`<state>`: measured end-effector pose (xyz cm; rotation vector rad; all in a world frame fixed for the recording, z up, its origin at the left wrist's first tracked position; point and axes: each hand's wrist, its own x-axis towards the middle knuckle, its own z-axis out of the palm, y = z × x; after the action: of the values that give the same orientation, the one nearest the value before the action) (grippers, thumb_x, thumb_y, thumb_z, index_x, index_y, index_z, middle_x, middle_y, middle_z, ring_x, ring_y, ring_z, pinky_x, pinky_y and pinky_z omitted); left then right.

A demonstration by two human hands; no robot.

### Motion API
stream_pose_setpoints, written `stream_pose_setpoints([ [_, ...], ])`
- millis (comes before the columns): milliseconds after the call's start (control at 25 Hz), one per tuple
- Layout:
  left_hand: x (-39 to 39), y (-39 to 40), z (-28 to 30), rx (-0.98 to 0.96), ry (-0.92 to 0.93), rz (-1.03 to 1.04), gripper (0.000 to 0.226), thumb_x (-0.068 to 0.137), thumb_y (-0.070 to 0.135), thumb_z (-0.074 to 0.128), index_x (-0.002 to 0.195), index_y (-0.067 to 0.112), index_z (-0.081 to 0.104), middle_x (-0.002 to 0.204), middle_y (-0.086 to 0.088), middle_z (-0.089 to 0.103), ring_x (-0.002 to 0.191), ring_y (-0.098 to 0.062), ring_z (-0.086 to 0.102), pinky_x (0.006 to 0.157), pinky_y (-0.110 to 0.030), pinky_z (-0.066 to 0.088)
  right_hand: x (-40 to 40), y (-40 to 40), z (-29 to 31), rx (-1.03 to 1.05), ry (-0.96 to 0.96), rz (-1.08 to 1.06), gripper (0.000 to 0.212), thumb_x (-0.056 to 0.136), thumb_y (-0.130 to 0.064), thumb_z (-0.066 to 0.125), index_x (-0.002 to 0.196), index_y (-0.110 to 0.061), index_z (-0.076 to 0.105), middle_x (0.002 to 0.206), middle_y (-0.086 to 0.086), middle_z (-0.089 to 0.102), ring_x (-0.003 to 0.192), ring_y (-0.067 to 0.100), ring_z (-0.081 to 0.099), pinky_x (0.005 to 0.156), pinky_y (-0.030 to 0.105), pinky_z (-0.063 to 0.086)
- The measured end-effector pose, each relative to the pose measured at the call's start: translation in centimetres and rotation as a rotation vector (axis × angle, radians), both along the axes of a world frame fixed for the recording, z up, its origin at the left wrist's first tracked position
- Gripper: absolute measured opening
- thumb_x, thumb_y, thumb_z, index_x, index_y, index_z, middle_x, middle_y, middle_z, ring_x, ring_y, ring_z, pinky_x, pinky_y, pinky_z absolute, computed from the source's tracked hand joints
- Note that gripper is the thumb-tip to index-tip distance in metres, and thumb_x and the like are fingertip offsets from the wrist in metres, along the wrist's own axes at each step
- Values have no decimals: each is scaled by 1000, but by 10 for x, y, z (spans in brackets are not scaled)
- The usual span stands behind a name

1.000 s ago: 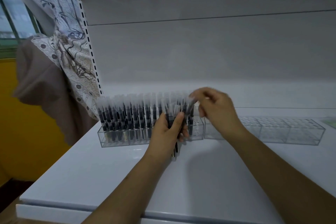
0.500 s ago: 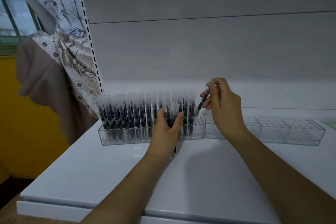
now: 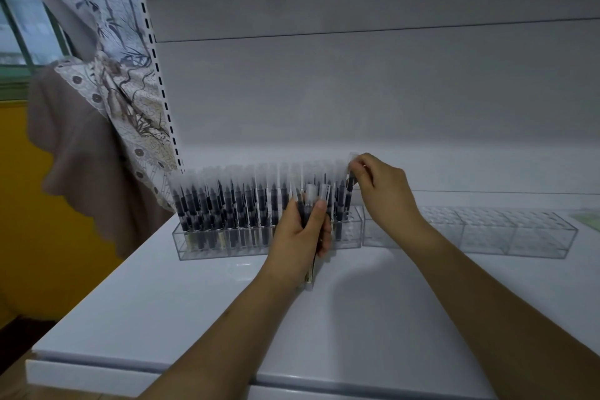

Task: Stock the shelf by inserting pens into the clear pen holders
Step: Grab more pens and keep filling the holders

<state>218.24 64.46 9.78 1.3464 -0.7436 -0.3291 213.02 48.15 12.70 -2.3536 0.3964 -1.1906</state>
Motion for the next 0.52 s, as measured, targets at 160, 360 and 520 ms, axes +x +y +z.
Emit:
stream_pose_setpoints([
  [160, -2, -1, 0, 7, -41, -7, 24, 101, 29, 51, 90, 7, 52, 68, -3, 58, 55, -13, 53, 51, -21, 46, 6, 2, -4, -69, 164, -8, 22, 104, -26, 43, 87, -20, 57, 73, -2, 59, 63, 15, 53, 61, 31, 40],
  [360, -6, 2, 4, -71, 5, -14, 23, 100, 25, 51, 99, 2, 53, 70, -11, 57, 54, -16, 57, 51, -24, 50, -20, 16, 12, 42, -113, -75, 38, 98, -51, 48, 84, -20, 66, 79, -13, 63, 70, 4, 57, 65, 17, 43],
  [520, -7, 2, 5, -113, 12, -31, 25, 100, 22, 51, 103, -3, 53, 68, -14, 61, 54, -22, 61, 50, -26, 51, -23, 41, 13, 229, 99, 224, 25, 89, -46, 66, 83, -23, 76, 70, -11, 69, 62, 5, 60, 61, 17, 48],
])
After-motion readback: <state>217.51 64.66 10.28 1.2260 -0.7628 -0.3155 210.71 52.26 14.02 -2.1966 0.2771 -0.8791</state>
